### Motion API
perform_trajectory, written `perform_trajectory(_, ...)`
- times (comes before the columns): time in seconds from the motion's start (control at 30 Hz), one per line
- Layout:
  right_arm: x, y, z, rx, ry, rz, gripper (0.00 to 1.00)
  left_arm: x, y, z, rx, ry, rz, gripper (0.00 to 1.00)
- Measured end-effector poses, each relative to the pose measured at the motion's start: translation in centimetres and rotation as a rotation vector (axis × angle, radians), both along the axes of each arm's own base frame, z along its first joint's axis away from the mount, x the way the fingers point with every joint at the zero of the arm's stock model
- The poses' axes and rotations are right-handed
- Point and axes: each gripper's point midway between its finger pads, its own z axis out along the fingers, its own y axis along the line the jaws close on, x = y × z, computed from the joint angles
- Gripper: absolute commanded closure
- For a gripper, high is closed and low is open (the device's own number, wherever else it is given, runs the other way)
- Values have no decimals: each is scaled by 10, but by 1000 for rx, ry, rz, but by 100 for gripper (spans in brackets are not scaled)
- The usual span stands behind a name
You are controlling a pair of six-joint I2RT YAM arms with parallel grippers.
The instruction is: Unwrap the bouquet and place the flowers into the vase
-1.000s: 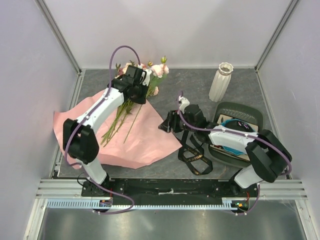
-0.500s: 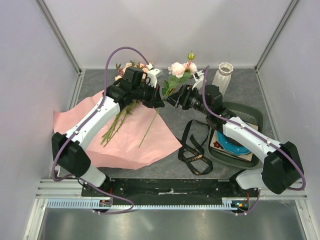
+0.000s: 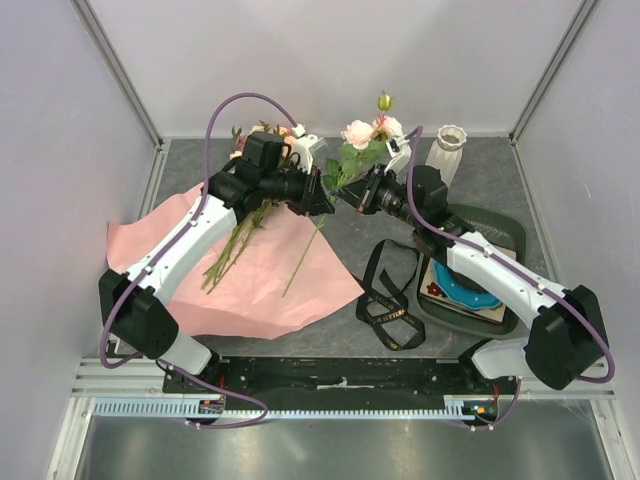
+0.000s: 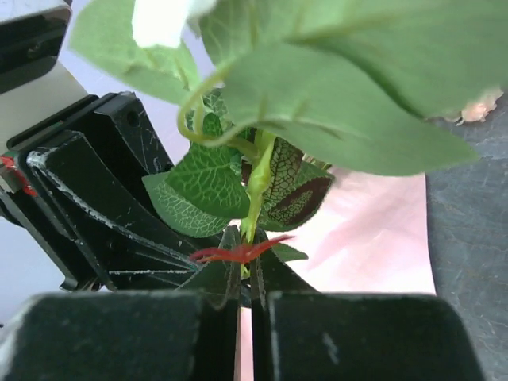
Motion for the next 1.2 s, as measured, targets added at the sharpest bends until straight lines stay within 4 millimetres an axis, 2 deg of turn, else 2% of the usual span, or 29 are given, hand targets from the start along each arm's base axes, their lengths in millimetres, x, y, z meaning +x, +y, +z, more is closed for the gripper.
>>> perform_trajectory(0.1, 5, -4, 6, -23, -25, -33, 100, 2, -1, 3, -9, -9, 3, 63)
perform_trajectory(0.13, 9, -8, 8, -42, -38, -61, 100, 1, -1, 4, -11, -11, 5, 47)
perform_trajectory(0.23, 25, -24, 24, -120, -96, -158, 100, 1, 2, 9, -14, -24, 24, 35)
perform_trajectory(0.3, 40, -41, 43, -186, -165, -262, 100, 3, 7, 12, -5, -41, 59, 35)
perform_trajectory(0.4, 59, -79, 80, -303, -284, -464, 100, 4, 16, 20, 2, -79, 107, 35)
perform_trajectory(0.5, 72, -130, 137, -414, -406, -720, 100, 6, 24, 29, -3, -122, 145, 35)
perform_trajectory(0.63, 82, -185, 206, -491, -506, -997, 100, 10, 28, 34, -4, -148, 173, 34)
perform_trajectory(0.73, 93, -217, 232, -543, -526, -1156, 100, 12, 30, 33, -2, -150, 182, 34)
perform_trajectory(0.87, 112, -241, 236, -626, -505, -1274, 100, 14, 32, 32, 0, -146, 195, 34)
perform_trajectory(1.07, 135, -253, 218, -746, -466, -1319, 100, 16, 34, 30, 1, -140, 203, 34)
perform_trajectory(1.2, 143, -267, 210, -775, -451, -1346, 100, 17, 33, 28, 4, -134, 204, 34)
